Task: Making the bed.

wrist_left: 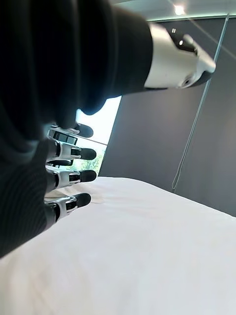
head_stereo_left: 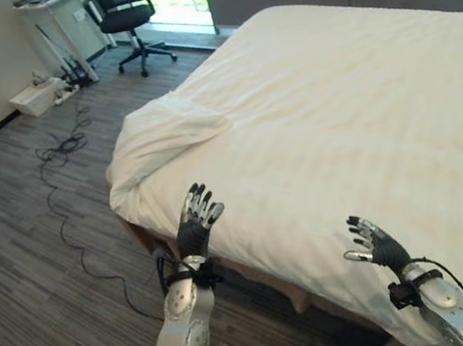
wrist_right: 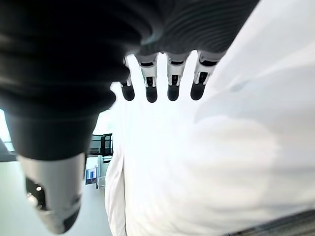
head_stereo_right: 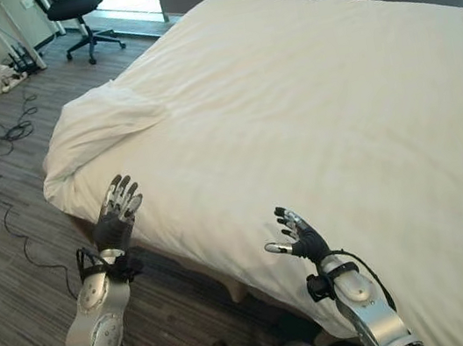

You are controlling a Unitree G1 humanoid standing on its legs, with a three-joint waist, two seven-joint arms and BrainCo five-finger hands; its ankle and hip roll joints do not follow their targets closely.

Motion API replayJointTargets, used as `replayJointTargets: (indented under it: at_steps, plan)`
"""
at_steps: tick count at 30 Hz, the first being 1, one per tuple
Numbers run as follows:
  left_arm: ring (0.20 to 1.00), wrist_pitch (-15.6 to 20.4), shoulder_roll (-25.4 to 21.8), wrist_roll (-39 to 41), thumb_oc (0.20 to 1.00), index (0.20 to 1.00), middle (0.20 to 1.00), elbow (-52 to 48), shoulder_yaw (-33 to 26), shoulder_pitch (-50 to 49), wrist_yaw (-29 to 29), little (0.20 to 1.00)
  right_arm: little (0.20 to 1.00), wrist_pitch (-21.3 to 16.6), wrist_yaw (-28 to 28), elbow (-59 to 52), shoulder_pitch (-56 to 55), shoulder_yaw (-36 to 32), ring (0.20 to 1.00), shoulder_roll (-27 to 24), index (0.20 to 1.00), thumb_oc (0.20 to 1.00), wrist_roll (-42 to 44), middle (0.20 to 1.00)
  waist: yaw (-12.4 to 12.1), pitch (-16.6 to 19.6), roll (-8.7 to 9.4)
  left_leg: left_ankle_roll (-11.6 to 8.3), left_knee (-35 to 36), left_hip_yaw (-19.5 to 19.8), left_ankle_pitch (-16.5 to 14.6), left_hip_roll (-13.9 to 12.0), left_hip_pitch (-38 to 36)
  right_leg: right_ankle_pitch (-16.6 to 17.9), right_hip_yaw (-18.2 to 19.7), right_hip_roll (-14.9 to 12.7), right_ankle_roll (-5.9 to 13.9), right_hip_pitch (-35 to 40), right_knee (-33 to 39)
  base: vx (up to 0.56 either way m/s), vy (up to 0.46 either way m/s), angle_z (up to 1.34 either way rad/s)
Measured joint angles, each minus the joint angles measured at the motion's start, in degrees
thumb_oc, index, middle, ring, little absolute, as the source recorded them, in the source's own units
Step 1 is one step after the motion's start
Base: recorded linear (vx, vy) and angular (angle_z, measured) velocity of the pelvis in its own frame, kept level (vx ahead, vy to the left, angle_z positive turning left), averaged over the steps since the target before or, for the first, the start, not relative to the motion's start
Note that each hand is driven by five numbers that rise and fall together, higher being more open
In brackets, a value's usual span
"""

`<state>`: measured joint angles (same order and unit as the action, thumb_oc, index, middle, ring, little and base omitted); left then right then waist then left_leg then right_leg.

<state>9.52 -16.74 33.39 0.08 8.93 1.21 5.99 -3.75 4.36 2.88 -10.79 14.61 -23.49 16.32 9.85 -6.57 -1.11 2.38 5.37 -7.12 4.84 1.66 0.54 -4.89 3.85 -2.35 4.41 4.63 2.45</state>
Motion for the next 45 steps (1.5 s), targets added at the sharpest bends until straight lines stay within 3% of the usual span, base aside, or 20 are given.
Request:
replayJointTargets:
  at_steps: [9,10,18,24,25,26,27,30,31,32,34,35,36,38,39,40,41,42,43,45]
  plan:
    - [1.0,-0.2,0.36,-0.02,1.0,1.0,1.0,-1.54,2.18,-4.3,-0.22,1.0,1.0,0.11,0.28,-0.35,-0.18,-0.78,1.0,-0.1,1.0,1.0,-0.02,1.0,-0.47,0.36,-0.63,-0.74,0.27,0.02,-0.51,0.25,0.02,2.96,-0.07,-0.15,-0.59,1.76,3.2,0.04,0.017,0.03]
    - [1.0,-0.21,0.34,-0.02,1.0,1.0,1.0,-1.54,2.15,-4.34,-0.21,1.0,1.0,0.11,-0.06,-0.35,-0.16,-0.81,1.0,-0.26,1.0,1.0,-0.03,1.0,-0.44,1.36,0.42,-1.08,0.31,-0.24,-0.77,-0.45,-0.66,3.14,0.65,0.5,-0.86,2.25,3.21,0.08,-0.013,-0.02]
    - [1.0,-1.38,-0.99,0.05,1.0,1.0,1.0,0.54,-6.42,-13.23,-2.12,1.0,1.0,-0.53,-4.13,4.59,1.99,-9.1,1.0,1.27,1.0,1.0,4.93,1.0,-8.31,-0.17,2.49,-2.07,-0.05,1.64,-1.43,-1.08,-4.5,2.13,-3.53,0.64,-0.92,5.03,2.87,0.11,0.012,0.0]
    - [1.0,-1.35,-1.02,0.05,1.0,1.0,1.0,0.54,-6.02,-11.49,-2.01,1.0,1.0,-0.26,-2.28,4.66,3.97,-7.69,1.0,-0.15,1.0,1.0,4.67,1.0,-8.5,-4.84,2.42,-2.49,-8.5,4.05,-1.49,-1.21,4.54,1.47,-6.7,0.71,-1.87,-1.86,-3.95,-0.18,0.087,0.23]
    - [1.0,-1.37,-1.41,0.03,1.0,1.0,1.0,0.69,-5.53,-10.26,-1.99,1.0,1.0,-0.2,-1.93,4.96,5.06,-6.54,1.0,-0.57,1.0,1.0,4.68,1.0,-8.4,-5.96,3.18,-5.32,-10.84,5.17,-1.15,-1.18,6.86,1.64,-6.95,-0.77,-3.26,-3.93,-5.66,-0.07,0.164,0.18]
    - [1.0,-1.44,-2.77,0.02,1.0,1.0,1.0,1.26,-4.64,-8.06,-2.07,1.0,1.0,0.39,-1.29,5.91,6.97,-4.83,1.0,-0.27,1.0,1.0,4.51,1.0,-8.36,-7.63,5.57,-6.8,-18.62,6.01,-4.29,-1.06,10.39,2.69,-7.36,-2.97,-3.95,-5.15,-5.8,-0.11,0.331,0.03]
    - [1.0,-1.6,-3.87,0.01,1.0,1.0,1.0,1.92,-4.62,-6.52,-2.29,1.0,1.0,0.99,0.15,5.57,8.54,-2.61,1.0,-0.25,1.0,1.0,4.34,1.0,-8.63,-8.98,6.98,-7.46,-23.86,6.49,-7.53,-5.91,9.04,2.73,-7.38,-3.7,-3.61,-5.56,-6.82,-0.11,0.372,0.0]
    - [1.0,-1.44,-3.16,0.04,1.0,1.0,1.0,2.5,-4.21,-4.87,-2.28,1.0,1.0,0.96,0.92,4.06,8.02,-4.13,1.0,-0.32,1.0,1.0,4.36,1.0,-5.25,-10.02,3.98,-11.73,-25.95,9.28,-9.88,-17.47,2.25,2.5,-7.14,-4.85,-1.95,-5.76,-10.09,-0.18,0.616,0.07]
    - [1.0,-1.44,-2.92,0.08,1.0,1.0,1.0,3.62,-2.97,-2.67,-2.1,1.0,1.0,0.59,1.74,3.23,6.48,-5.63,1.0,-0.8,1.0,1.0,4.44,1.0,-4.9,-10.43,2.69,-13.62,-25.48,7.14,-10.36,-20.24,0.66,1.29,-8.74,-5.44,-1.43,-6.01,-12.33,-0.15,0.535,0.99]
    - [1.0,-1.39,-1.69,0.0,1.0,1.0,1.0,4.92,0.08,0.68,-2.28,1.0,1.0,0.8,2.2,4.94,4.09,-7.37,1.0,-2.15,1.0,1.0,4.45,1.0,-1.31,-10.07,1.53,-12.36,-21.18,1.64,-8.09,-22.77,-2.61,-1.13,-11.56,-9.59,1.22,-6.87,-17.18,-0.16,0.547,0.93]
    - [1.0,-1.42,-1.18,-0.34,1.0,1.0,1.0,3.73,0.84,1.41,-2.92,1.0,1.0,2.03,2.19,3.97,2.09,-8.71,1.0,-4.72,1.0,1.0,4.31,1.0,-0.89,-7.58,-2.47,-13.1,-11.29,1.93,-8.1,-19.69,-6.12,-0.18,-11.01,-11.75,3.93,-9.55,-17.35,-0.12,0.482,0.51]
    - [1.0,-1.39,-1.82,-0.45,1.0,1.0,1.0,2.91,0.67,2.0,-2.98,1.0,1.0,2.08,2.26,3.84,0.88,-9.04,1.0,-4.34,1.0,1.0,4.27,1.0,0.71,-7.35,-2.89,-16.83,-7.18,1.97,-10.54,-17.96,-7.47,0.85,-12.18,-14.33,6.63,-9.49,-16.45,-0.33,0.751,0.29]
    - [1.0,-1.37,-2.01,-0.51,1.0,1.0,1.0,4.4,-0.07,3.09,-3.06,1.0,1.0,2.64,2.47,5.03,-1.03,-8.86,1.0,-0.72,1.0,1.0,3.7,1.0,-0.43,-7.29,0.71,-14.32,-6.59,1.27,-8.97,-11.76,-8.01,5.47,-10.46,-19.64,8.1,-9.93,-14.74,-0.29,0.552,0.09]
    - [1.0,-1.3,-3.13,-0.75,1.0,1.0,1.0,2.92,-0.59,-0.3,-2.58,1.0,1.0,2.27,2.48,4.63,-1.33,-6.44,1.0,0.24,1.0,1.0,1.56,1.0,-1.43,-7.52,0.55,-11.26,-7.71,-1.66,-10.11,-8.34,-7.03,13.38,-6.7,-22.12,7.31,-15.57,-17.47,-0.32,0.49,-0.58]
    - [1.0,-1.41,-3.51,-0.94,1.0,1.0,1.0,3.71,-0.25,-0.85,-2.86,1.0,1.0,2.55,2.45,5.36,-1.88,-4.67,1.0,0.4,1.0,1.0,1.4,1.0,-1.06,-7.8,-0.28,-10.53,-7.86,-1.48,-10.26,-7.92,-7.04,13.79,-3.43,-21.47,8.02,-17.1,-20.91,-0.31,0.55,-0.38]
    - [1.0,-1.35,-2.82,-0.84,1.0,1.0,1.0,3.42,0.31,-1.06,-2.3,1.0,1.0,3.0,2.41,4.57,-3.46,-3.65,1.0,1.18,1.0,1.0,1.56,1.0,-0.4,-7.76,-0.76,-7.82,-8.55,-0.87,-10.15,-8.2,-5.88,10.98,0.71,-16.21,10.24,-18.79,-27.5,-0.22,0.489,0.14]
    - [1.0,-1.31,-2.8,-0.87,1.0,1.0,1.0,2.91,0.23,-0.99,-2.47,1.0,1.0,3.01,2.59,5.06,-3.49,-2.08,1.0,2.85,1.0,1.0,1.63,1.0,0.14,-8.99,-1.57,-7.38,-9.91,0.78,-10.07,-10.19,-5.08,6.34,6.27,-6.82,9.04,-19.75,-38.6,-0.2,0.449,0.45]
    - [1.0,-1.27,-2.95,-0.98,1.0,1.0,1.0,3.35,0.38,-1.12,-3.16,1.0,1.0,3.04,3.78,4.64,-3.89,-0.35,1.0,2.75,1.0,1.0,1.74,1.0,-0.12,-8.82,-0.66,-5.89,-9.69,0.95,-9.15,-9.3,-4.86,6.14,-1.95,-5.35,5.56,-19.51,-41.31,-0.09,0.417,-0.23]
    - [1.0,-1.34,-3.57,-1.03,1.0,1.0,1.0,2.71,-0.06,-2.85,-4.11,1.0,1.0,2.7,5.73,3.01,-2.35,0.45,1.0,-0.65,1.0,1.0,1.4,1.0,-2.26,-9.53,-1.04,-5.47,-9.58,-1.63,-9.23,-9.31,-5.13,9.35,-10.03,-8.41,3.66,-20.57,-40.8,-0.02,0.23,-0.45]
    - [1.0,-1.43,-3.37,-1.23,1.0,1.0,1.0,2.54,-1.92,-5.29,-4.14,1.0,1.0,1.89,6.0,3.4,-1.27,-0.7,1.0,-1.47,1.0,1.0,0.77,1.0,-1.83,-8.69,-1.66,-4.97,-7.02,0.15,-8.7,-9.28,-5.68,-0.66,-9.06,-4.19,5.6,-18.22,-39.03,0.01,0.08,-0.15]
